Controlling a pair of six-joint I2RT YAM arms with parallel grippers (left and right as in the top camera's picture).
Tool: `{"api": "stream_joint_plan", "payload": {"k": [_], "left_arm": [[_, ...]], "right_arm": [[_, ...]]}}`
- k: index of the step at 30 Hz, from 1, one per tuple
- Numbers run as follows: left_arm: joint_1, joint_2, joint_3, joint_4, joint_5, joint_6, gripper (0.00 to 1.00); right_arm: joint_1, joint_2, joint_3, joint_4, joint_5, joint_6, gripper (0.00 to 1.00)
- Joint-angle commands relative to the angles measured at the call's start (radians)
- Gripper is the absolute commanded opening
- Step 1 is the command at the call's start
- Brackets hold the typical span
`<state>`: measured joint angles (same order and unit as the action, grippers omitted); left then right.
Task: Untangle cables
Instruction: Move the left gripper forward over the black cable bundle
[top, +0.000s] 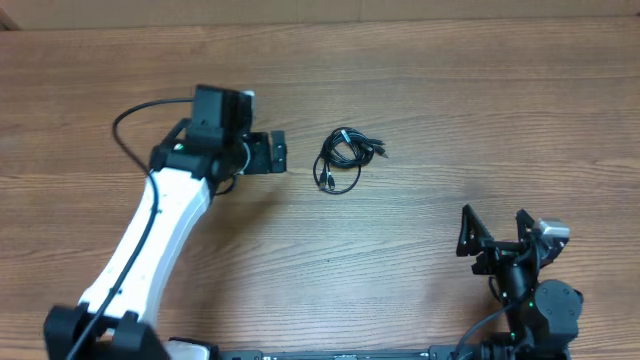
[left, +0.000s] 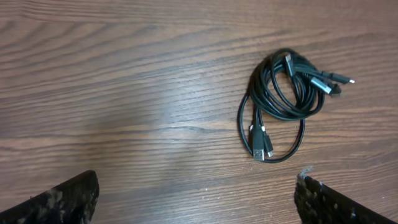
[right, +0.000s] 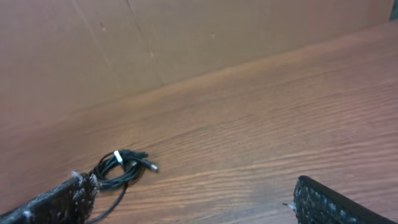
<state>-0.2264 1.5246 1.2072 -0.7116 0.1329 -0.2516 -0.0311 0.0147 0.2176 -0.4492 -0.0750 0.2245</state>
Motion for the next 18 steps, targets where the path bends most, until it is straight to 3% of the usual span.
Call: {"api": "stream_joint_plan", "payload": {"k": [1, 18], "left_arm": [[-0.039, 0.063, 0.082, -0.011, -0.004, 0.028, 1.00], [-0.111, 0.236, 0.142, 0.099, 0.013, 0.007, 1.00]], "right_arm": [[0.005, 0.032, 0.079, -0.042, -0.005, 0.012, 1.00], [0.005, 0.582, 0.565, -0.373, -0.009, 0.012, 1.00]]}}
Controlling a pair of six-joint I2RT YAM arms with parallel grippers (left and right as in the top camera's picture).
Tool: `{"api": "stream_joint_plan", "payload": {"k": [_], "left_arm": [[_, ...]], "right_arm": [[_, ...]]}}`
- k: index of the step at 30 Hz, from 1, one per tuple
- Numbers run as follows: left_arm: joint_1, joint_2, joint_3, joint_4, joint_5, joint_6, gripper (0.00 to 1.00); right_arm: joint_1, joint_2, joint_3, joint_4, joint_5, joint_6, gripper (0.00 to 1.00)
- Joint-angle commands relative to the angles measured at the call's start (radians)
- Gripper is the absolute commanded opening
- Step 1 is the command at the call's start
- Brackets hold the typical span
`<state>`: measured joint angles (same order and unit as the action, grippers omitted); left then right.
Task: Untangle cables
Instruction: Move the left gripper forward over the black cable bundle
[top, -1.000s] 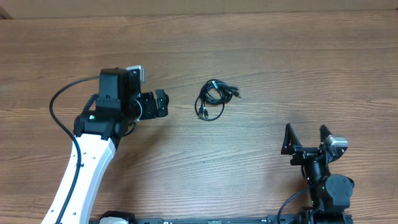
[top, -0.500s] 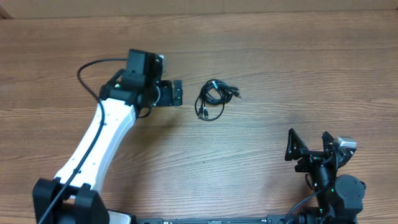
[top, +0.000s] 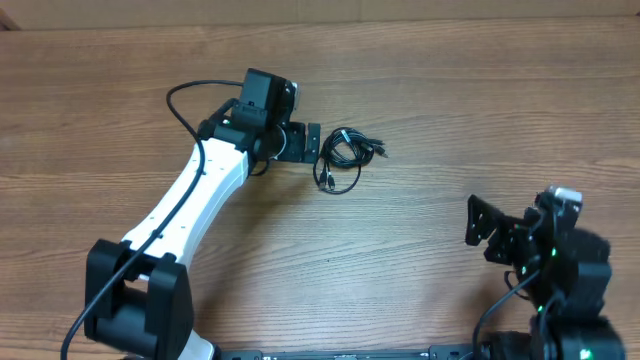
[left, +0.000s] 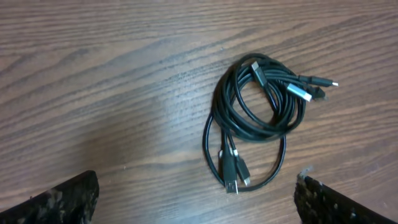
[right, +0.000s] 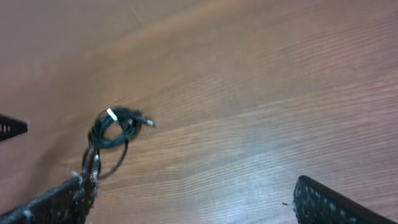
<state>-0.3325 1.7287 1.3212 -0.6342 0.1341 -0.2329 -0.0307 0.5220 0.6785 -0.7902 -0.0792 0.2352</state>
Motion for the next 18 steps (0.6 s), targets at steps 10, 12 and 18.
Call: {"api": "stream_joint_plan", "payload": {"k": [10, 12, 18], "left_arm": [[-0.031, 0.147, 0.027, 0.134, 0.163, -0.257, 0.98], [-0.053, 0.186, 0.027, 0.164, 0.174, -0.274, 0.98], [-0.087, 0.239, 0.027, 0.201, 0.115, -0.276, 0.96]], "right_arm": [[0.005, 0.245, 0.283, -0.138, -0.131, 0.001, 1.00], [0.005, 0.246, 0.283, -0.135, -0.133, 0.001, 1.00], [0.005, 0.246, 0.283, -0.122, -0.133, 0.001, 1.00]]}}
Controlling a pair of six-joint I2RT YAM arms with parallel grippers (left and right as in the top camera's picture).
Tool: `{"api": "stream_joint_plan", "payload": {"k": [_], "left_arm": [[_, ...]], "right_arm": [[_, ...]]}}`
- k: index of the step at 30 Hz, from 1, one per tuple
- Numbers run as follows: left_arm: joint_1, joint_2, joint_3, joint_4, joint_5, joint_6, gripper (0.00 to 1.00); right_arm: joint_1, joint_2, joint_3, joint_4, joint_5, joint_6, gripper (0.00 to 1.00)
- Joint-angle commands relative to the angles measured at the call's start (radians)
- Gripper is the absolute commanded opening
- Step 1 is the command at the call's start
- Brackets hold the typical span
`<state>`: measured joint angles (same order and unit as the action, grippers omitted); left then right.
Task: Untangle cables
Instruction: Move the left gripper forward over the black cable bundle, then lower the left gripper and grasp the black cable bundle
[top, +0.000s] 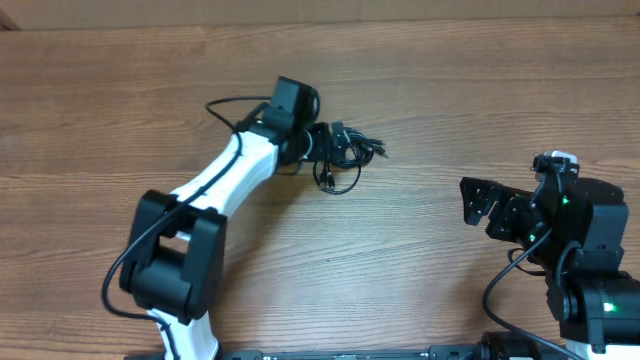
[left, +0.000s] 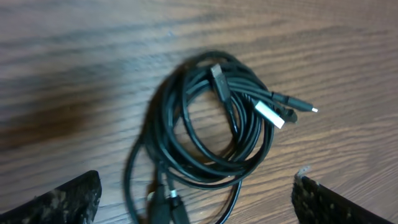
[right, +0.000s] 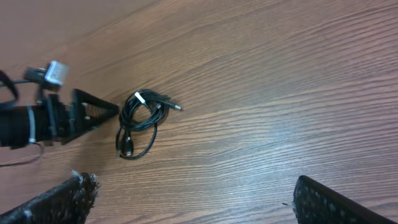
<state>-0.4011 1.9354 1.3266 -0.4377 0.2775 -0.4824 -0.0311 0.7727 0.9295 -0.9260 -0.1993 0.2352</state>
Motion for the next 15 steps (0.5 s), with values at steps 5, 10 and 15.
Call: {"api": "stream_joint_plan", "payload": {"k": [5, 10, 15], "left_arm": [[-0.032, 0.065, 0.022, 0.002, -0.109, -0.027, 0.93], [-0.034, 0.094, 0.022, 0.057, -0.109, -0.027, 0.83], [-0.043, 0.106, 0.022, 0.100, -0.118, -0.027, 0.78]], "right_arm": [[0.005, -0.005, 0.032, 0.030, -0.012, 0.001, 1.00], [0.005, -0.004, 0.032, 0.031, -0.012, 0.001, 1.00], [0.005, -0.004, 0.032, 0.031, -0.012, 0.001, 1.00]]}}
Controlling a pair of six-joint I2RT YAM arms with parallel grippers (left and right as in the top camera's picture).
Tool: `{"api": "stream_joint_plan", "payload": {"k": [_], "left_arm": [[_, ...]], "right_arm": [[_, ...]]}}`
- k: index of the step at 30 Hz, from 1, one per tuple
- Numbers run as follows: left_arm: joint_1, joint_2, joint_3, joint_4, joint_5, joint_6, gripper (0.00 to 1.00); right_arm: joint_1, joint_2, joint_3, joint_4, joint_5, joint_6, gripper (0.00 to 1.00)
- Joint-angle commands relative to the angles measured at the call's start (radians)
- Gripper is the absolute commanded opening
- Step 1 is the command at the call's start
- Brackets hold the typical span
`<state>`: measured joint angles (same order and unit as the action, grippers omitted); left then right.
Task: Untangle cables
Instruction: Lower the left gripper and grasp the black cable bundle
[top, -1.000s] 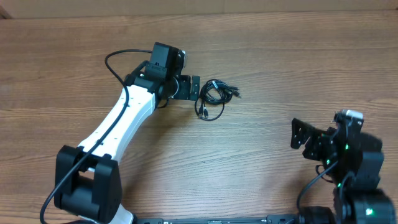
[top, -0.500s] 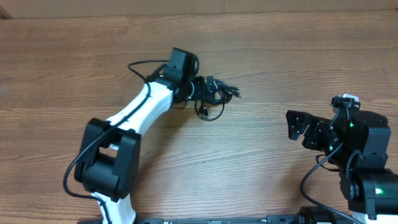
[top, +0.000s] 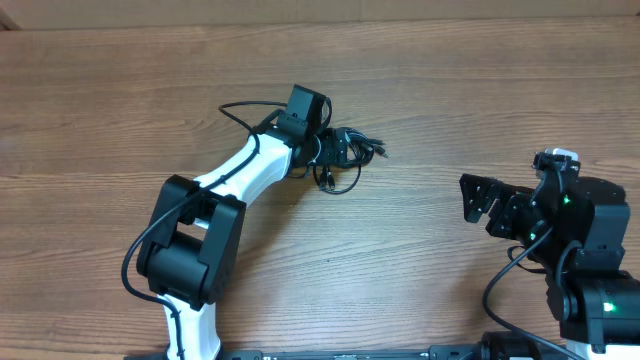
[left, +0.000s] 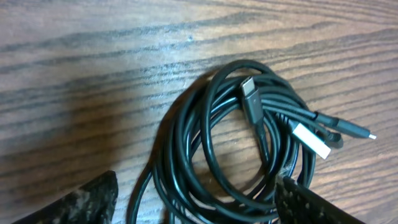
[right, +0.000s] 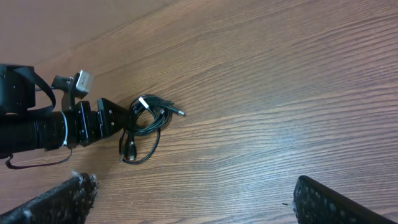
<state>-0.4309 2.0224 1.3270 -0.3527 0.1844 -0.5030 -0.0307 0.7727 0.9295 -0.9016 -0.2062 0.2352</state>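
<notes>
A coiled bundle of black cables (top: 346, 158) lies on the wooden table, with plug ends sticking out to the right (left: 317, 127). My left gripper (top: 334, 148) is down at the bundle's left side, open, its fingertips (left: 298, 202) straddling the coil (left: 230, 155). In the right wrist view the bundle (right: 144, 121) shows with the left arm beside it. My right gripper (top: 488, 212) hovers open at the table's right, far from the cables, with nothing between its fingers (right: 326, 199).
A brown wooden table (top: 450, 100) fills the view, with a tan wall (right: 74, 25) behind its far edge. The white left arm (top: 240, 170) stretches from the near left toward the bundle.
My left gripper has moved a little further right and closer, so its open fingers now straddle the coil. The right gripper and the cables have not moved.
At first my left gripper was open well left of the bundle and the right gripper sat low at the near right. The left gripper then stood closer at each moment, and the right arm rose and turned toward the cables. Now the left fingers flank the coil.
</notes>
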Motion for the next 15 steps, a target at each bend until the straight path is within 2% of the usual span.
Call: {"api": "stream_joint_plan", "payload": {"k": [1, 5, 12, 15], "left_arm": [[-0.017, 0.019, 0.021, 0.018, -0.043, -0.006, 0.75], [-0.037, 0.020, 0.021, 0.013, -0.108, -0.005, 0.65], [-0.076, 0.046, 0.018, 0.013, -0.159, 0.002, 0.66], [-0.078, 0.052, 0.018, 0.010, -0.160, 0.002, 0.63]], "right_arm": [[0.005, -0.004, 0.032, 0.006, -0.005, 0.001, 1.00], [0.005, -0.004, 0.032, 0.005, -0.006, 0.002, 1.00], [0.005, -0.004, 0.032, 0.006, -0.006, 0.002, 1.00], [0.005, -0.004, 0.032, 0.005, -0.006, 0.002, 1.00]]}}
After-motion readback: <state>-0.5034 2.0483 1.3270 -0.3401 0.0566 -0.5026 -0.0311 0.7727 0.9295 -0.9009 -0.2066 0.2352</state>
